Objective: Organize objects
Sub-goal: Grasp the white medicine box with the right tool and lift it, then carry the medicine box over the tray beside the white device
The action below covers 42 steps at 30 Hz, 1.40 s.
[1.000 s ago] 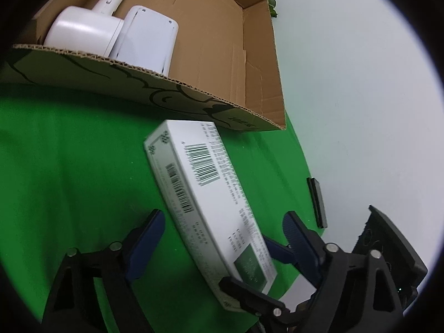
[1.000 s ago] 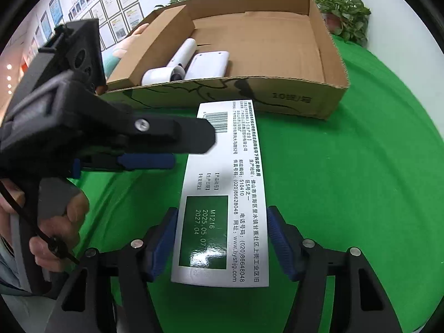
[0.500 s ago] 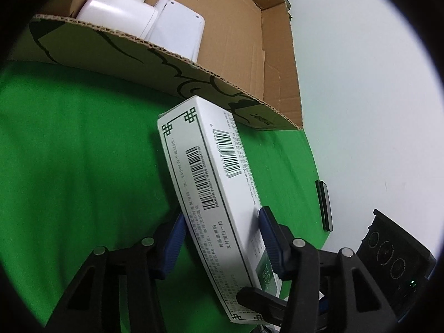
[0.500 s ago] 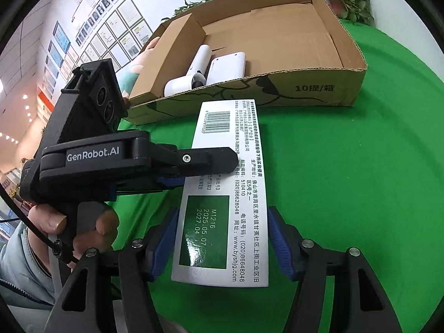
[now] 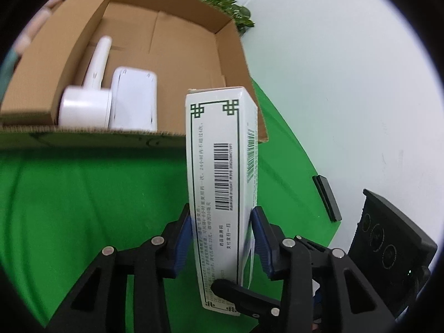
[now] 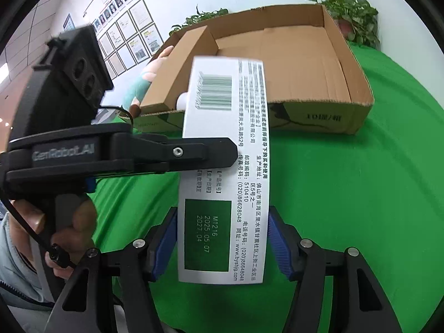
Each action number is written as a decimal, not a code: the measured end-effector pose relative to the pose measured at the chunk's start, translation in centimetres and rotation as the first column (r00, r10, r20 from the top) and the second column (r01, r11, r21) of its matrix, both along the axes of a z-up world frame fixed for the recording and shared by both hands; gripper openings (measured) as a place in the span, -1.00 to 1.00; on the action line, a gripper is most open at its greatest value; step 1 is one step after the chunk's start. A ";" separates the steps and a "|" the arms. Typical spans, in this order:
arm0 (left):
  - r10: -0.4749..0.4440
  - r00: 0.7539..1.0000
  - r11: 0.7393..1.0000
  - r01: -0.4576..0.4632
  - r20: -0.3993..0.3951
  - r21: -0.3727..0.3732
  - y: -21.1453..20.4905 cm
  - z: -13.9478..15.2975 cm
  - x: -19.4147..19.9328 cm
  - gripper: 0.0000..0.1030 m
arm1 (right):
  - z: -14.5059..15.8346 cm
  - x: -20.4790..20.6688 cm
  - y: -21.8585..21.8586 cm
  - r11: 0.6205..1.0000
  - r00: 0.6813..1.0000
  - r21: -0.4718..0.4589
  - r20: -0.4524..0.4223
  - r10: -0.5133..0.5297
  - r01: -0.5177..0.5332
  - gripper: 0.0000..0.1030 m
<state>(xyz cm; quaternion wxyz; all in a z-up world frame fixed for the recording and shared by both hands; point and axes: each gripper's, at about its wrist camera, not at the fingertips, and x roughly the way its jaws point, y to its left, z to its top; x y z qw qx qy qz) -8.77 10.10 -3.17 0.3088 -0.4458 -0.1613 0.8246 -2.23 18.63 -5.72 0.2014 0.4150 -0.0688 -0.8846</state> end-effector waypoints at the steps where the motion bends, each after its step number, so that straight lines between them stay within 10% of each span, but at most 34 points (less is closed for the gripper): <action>1: -0.003 1.000 1.000 0.003 -0.017 -0.012 0.1 0.5 0.0 -0.23 | 0.4 -0.1 0.0 1.000 1.000 -0.007 -0.010 0.001 -0.001 0.14; 29: -0.026 0.958 0.998 0.008 -0.287 -0.064 -0.1 11.6 -7.2 -0.25 | 10.3 -9.5 0.5 0.998 0.977 -0.068 -0.214 -0.023 0.008 0.14; 42: -0.019 0.983 0.995 0.000 -0.183 -0.104 0.7 10.6 -14.2 -0.26 | 10.2 -16.6 2.2 0.991 0.995 -0.134 -0.096 0.005 -0.018 0.14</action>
